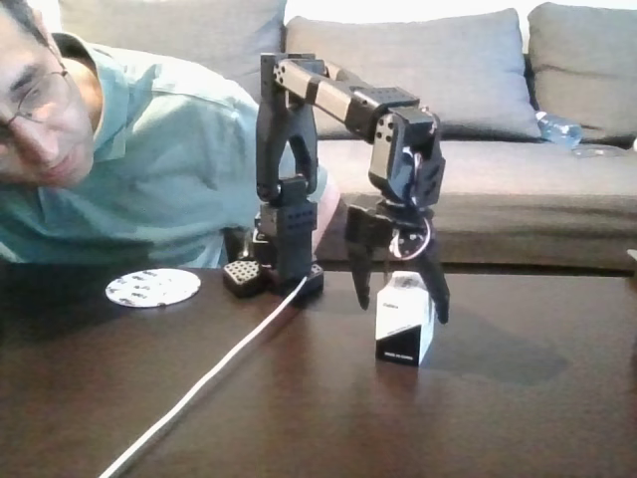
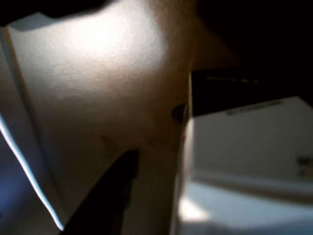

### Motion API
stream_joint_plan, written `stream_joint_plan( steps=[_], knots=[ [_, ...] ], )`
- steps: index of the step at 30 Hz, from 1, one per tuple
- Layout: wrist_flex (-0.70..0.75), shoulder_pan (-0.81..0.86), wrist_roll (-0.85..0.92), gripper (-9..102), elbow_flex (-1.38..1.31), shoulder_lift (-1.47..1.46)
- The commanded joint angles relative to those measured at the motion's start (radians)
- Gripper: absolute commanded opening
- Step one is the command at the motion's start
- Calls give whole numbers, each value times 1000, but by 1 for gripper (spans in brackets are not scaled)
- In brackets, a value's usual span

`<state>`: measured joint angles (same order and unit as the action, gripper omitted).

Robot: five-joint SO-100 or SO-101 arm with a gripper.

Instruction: Grasp a servo box and put it on the zirlivani.

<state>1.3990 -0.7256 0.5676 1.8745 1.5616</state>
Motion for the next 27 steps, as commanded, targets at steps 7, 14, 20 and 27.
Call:
stream_joint_plan(
  steps=[7, 14, 20, 27],
  knots=[
    [-23, -5, -21, 20, -48, 15],
    [-2, -18, -52, 13, -129, 14],
    [166, -64, -133, 13, -333, 17],
    [414, -74, -272, 12, -713, 38]
  ],
)
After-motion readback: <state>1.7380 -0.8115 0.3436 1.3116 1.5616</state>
